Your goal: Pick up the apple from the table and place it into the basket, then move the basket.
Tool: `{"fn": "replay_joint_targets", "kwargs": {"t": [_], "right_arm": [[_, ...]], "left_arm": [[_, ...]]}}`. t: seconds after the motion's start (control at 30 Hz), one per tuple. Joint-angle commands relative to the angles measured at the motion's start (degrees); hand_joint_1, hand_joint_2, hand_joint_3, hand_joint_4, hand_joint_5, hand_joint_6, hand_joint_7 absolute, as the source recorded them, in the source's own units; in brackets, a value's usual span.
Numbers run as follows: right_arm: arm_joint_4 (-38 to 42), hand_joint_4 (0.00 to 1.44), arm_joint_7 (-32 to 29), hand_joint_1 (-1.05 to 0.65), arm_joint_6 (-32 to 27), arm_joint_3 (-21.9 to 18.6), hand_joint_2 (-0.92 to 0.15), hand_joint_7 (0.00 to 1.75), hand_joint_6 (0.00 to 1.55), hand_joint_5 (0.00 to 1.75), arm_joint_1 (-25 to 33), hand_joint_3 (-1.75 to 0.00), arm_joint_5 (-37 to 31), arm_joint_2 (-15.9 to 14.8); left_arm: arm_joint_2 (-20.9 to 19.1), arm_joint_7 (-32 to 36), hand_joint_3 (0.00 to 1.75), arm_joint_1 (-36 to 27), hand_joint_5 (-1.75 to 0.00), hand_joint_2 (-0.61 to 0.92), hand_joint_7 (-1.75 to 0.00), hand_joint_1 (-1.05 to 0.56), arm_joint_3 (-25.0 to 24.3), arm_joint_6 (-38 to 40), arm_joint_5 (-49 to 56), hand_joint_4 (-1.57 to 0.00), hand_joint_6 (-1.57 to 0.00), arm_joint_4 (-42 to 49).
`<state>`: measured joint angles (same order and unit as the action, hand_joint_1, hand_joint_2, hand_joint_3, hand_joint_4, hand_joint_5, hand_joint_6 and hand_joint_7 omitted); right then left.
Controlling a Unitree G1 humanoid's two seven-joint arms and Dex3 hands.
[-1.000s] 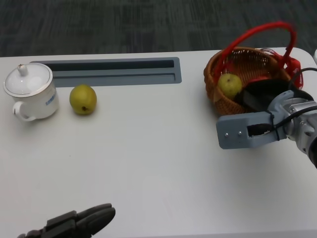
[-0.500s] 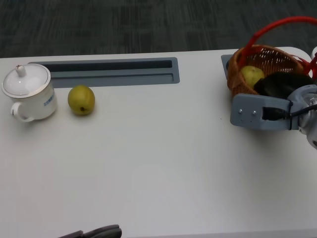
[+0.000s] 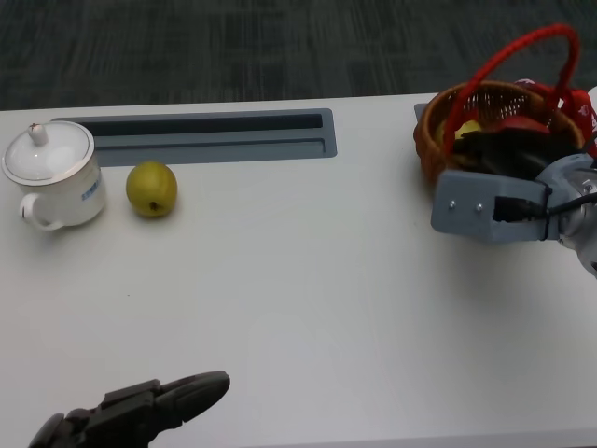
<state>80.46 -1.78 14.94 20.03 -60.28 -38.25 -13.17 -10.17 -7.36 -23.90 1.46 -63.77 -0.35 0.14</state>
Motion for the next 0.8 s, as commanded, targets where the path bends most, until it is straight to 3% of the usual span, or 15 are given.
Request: {"fn": "replay_joint_targets", "kwargs": {"t": [0.03, 0.13, 0.33, 0.57, 0.8], "right_arm": [[-0.92, 0.28, 4.21, -0.82, 1.58, -4.04, -0.75, 0.01, 0.34, 0.02, -0.71, 0.0, 4.71, -0.55], [-1.18, 0.34, 6.9, -0.79, 2.87, -5.98, -0.74, 0.02, 0.37, 0.03, -0.31, 0.0, 6.97, -1.37], [-1.56, 0.42, 7.31, -0.91, 4.13, -6.63, -0.8, 0.01, 0.42, 0.02, 0.29, -0.02, 7.7, -3.54], [-1.83, 0.58, 8.25, -0.87, 4.85, -8.62, -0.85, 0.02, 0.49, 0.04, 1.81, -0.01, 9.95, -6.44], [-2.04, 0.6, 10.48, -0.85, 2.58, -9.05, -0.91, 0.0, 0.45, 0.01, 2.72, -0.02, 10.79, -9.16]], "left_arm": [[-0.67, -0.78, 0.01, 0.56, 0.0, 0.72, -0.01, -0.57, 0.32, 1.18, 0.05, -0.87, -0.79, 0.09], [-0.73, -0.84, 0.01, 0.95, 0.0, 0.73, -0.01, -0.56, 0.59, 1.48, 0.27, -0.87, -0.8, 0.27], [-1.03, -0.97, 0.0, 2.44, 0.0, 0.73, -0.01, -0.55, 0.87, 0.94, 0.26, -0.87, -0.81, 1.35], [-1.86, -1.99, 0.0, 4.87, -0.01, 0.72, -0.01, -0.54, 1.65, 0.55, -1.51, -0.88, -0.82, 2.63], [-2.56, -3.55, 0.0, 7.92, -0.01, 0.71, -0.02, -0.54, 2.37, 0.77, -3.51, -0.89, -0.84, 4.2]]}}
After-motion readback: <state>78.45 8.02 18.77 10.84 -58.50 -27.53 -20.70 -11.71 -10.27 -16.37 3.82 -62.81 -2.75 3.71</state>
